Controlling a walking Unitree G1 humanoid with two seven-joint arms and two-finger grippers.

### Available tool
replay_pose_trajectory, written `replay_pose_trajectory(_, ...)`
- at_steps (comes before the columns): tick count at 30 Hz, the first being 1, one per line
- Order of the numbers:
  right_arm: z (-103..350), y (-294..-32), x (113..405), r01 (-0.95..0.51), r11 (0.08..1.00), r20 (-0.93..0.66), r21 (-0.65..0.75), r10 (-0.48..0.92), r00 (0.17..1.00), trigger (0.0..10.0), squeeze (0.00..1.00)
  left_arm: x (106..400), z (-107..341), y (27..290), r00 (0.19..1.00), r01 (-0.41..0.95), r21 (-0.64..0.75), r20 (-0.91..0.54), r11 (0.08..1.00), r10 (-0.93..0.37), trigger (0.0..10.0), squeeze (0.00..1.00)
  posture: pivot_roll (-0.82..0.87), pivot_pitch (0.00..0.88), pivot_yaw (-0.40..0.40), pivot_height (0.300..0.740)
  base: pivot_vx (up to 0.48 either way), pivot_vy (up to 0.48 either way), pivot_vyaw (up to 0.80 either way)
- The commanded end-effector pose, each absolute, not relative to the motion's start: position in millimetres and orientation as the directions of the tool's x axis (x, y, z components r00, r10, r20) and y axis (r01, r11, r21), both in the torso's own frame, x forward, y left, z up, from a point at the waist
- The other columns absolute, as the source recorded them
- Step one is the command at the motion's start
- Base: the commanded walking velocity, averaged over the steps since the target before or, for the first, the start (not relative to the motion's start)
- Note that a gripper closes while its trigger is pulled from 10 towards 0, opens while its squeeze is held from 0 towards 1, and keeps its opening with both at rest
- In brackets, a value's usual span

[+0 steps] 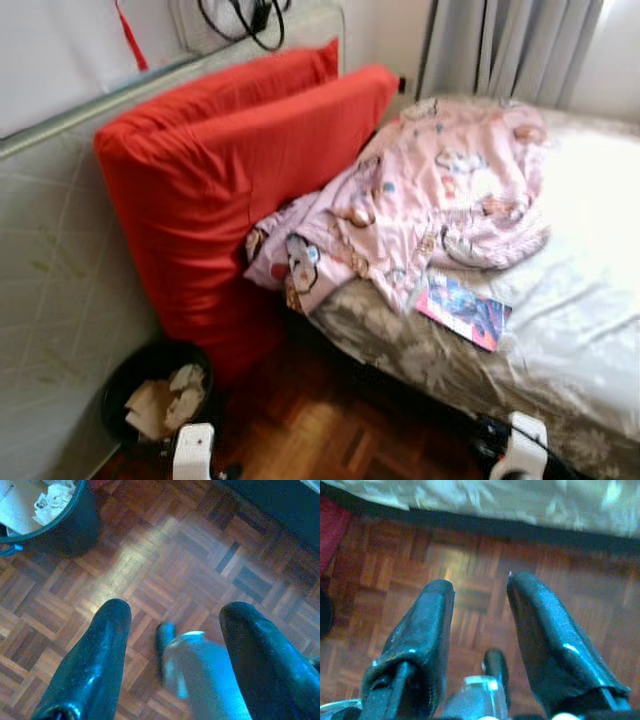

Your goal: Clean up the room

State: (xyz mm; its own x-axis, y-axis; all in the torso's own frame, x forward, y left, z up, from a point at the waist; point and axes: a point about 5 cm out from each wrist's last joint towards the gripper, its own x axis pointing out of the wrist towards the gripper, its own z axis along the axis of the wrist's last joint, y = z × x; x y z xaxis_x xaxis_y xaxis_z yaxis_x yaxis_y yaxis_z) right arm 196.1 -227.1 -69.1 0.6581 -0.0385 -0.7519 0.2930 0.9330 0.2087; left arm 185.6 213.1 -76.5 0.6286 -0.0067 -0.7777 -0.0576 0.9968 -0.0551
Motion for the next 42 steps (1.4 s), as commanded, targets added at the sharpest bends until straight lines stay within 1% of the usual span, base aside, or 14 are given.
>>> replay_pose_trajectory(1, -71, -219, 196, 0.275, 0.935, -0.760, 0.222, -0.011, 0.650, 10.0, 0.00, 180, -78, 219, 0.606, -0.072, -0.043, -0.795, 0.996, 0.009, 10.0, 0.00, 0.04, 0.016, 0.015, 0.740, 0.270, 0.000, 0.00)
replay_pose_trajectory(25, -72, -218, 196, 0.294, 0.927, -0.761, 0.235, -0.012, 0.649, 10.0, 0.00, 175, -80, 221, 0.597, -0.076, -0.047, -0.802, 0.996, 0.008, 10.0, 0.00, 0.05, 0.038, 0.014, 0.740, 0.269, 0.000, 0.00)
replay_pose_trajectory(32, -72, -218, 196, 0.299, 0.923, -0.757, 0.242, -0.014, 0.654, 10.0, 0.00, 175, -81, 221, 0.596, -0.074, -0.048, -0.803, 0.996, 0.006, 10.0, 0.00, 0.05, 0.046, 0.014, 0.740, 0.269, 0.000, -0.67)
replay_pose_trajectory(39, -72, -218, 195, 0.301, 0.922, -0.752, 0.244, -0.016, 0.659, 10.0, 0.00, 179, -78, 219, 0.617, -0.073, -0.060, -0.787, 0.996, -0.002, 10.0, 0.00, 0.05, 0.044, 0.012, 0.740, 0.183, 0.000, 0.00)
replay_pose_trajectory(42, -71, -218, 195, 0.302, 0.921, -0.749, 0.247, -0.016, 0.662, 10.0, 0.00, 187, -75, 217, 0.637, -0.057, -0.062, -0.771, 0.996, -0.011, 10.0, 0.00, 0.05, 0.038, 0.012, 0.740, 0.080, 0.000, 0.00)
